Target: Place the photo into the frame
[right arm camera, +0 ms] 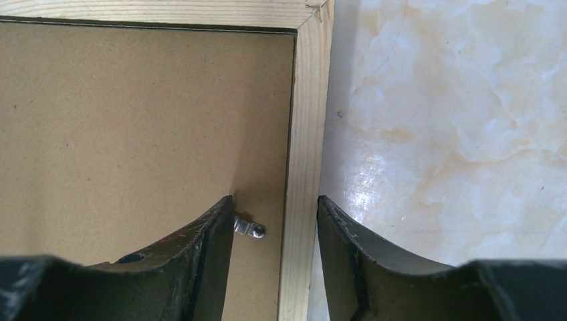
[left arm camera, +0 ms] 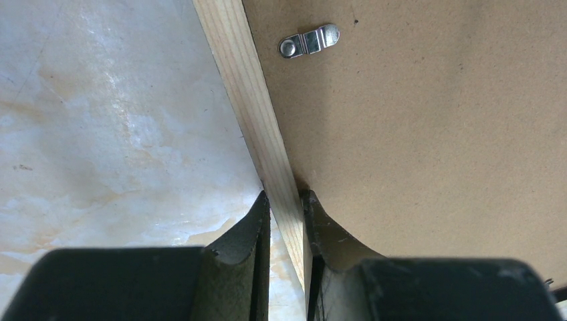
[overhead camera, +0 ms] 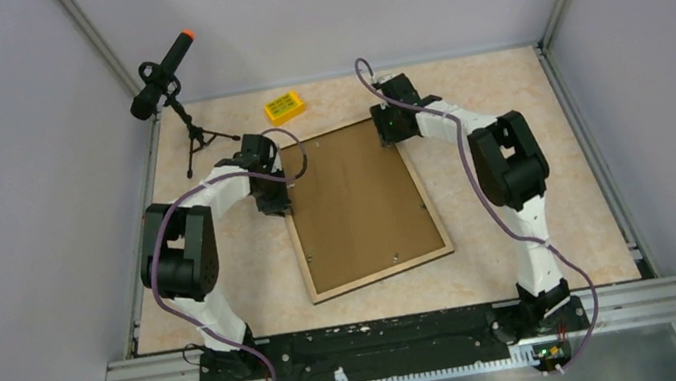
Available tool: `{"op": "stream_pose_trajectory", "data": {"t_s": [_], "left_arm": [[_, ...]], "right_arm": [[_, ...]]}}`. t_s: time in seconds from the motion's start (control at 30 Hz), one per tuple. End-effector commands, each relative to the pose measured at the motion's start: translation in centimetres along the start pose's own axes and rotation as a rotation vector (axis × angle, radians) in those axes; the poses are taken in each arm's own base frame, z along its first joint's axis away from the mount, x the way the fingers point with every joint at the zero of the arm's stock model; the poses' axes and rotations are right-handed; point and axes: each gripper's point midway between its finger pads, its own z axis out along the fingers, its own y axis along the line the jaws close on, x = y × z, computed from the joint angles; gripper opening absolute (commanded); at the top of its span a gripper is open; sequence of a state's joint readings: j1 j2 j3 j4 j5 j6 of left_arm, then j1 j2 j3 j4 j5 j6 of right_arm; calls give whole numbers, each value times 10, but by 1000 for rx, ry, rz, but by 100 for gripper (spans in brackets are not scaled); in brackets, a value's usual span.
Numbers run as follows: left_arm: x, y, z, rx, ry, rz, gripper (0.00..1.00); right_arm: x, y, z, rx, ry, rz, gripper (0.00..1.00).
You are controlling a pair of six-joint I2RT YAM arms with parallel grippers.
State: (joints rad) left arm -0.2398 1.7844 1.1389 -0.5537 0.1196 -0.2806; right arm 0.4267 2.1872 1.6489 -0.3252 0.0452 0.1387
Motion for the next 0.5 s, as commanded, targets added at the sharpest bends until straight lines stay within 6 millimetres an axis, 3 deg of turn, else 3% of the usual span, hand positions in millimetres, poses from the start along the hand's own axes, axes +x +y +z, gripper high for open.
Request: {"op": "stream_pose_trajectory", "data": {"t_s": [0.0,0.17,0.33,0.47], "left_arm": [[6,24,14,-82,14,82,0],[5,22,14,-72,16,80,0],[4,22,13,-75,15,80,0],[4,20,12,-62,10,79,0]], "right_arm": [[30,-12,-11,52,109,-62,47],[38,-13,-13,38,120,-104,49],[40,-4,-13,-15,127,-106,60],[40,-7,-15,-1,122,-105,58]]}}
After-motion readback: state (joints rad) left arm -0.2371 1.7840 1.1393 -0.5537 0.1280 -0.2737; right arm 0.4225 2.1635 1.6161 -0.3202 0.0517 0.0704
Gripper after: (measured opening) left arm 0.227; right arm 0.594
